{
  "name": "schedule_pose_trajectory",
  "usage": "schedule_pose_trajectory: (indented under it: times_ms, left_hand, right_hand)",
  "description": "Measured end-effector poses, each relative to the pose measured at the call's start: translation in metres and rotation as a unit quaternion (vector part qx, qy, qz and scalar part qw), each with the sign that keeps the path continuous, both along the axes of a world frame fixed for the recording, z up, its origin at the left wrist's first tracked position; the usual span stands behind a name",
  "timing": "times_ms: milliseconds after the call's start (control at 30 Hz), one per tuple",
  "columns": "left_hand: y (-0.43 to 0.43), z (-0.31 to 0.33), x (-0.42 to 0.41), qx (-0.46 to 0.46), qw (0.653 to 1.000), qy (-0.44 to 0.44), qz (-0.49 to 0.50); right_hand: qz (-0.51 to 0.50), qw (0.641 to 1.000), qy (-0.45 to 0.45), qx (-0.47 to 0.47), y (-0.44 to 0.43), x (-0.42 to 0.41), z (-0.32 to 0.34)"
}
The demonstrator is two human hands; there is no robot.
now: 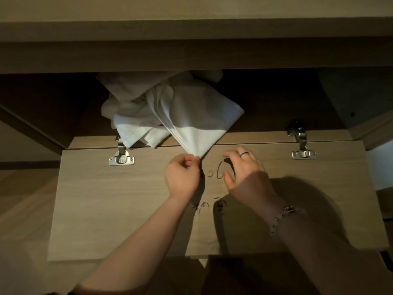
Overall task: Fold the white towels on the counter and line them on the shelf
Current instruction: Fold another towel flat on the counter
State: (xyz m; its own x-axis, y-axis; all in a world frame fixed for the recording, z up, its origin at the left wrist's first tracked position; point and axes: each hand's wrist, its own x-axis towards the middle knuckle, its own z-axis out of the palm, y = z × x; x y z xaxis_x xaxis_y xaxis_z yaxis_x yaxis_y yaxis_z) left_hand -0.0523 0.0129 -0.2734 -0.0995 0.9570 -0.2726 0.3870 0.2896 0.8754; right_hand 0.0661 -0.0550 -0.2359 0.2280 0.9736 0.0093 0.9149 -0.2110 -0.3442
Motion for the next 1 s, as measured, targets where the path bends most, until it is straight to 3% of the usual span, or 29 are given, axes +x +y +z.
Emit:
schedule_pose_trajectory:
  times_ms: [233,433,600,733,1000]
  left_hand:
    - [-0.036,0.002,-0.023,0.070,0.991,-0.011,-0.118]
    - [-0.053,0.012,-0.037,0.015,0.981,-0.083,-0.175]
    - [-0.039,0.028,-0.040,-0.004,0.982,-0.159,-0.100]
    - [-0.006,0.036,-0.035,0.003,0.993,-0.117,-0.024]
    - [0.026,0.047,-0.026,0.086,0.989,0.070,-0.101]
  right_hand:
    - [0.091,0.996,-0.015,-0.003,0.001,-0.010,-0.013]
    - [0.112,0.980,-0.028,0.160,-0.005,-0.011,-0.030]
    - [0.111,0.978,-0.003,0.175,-0.011,-0.020,-0.020]
    - [0.104,0.982,0.015,0.156,-0.018,-0.024,-0.013]
    - [0.166,0.976,0.010,0.138,-0.041,-0.030,-0.009]
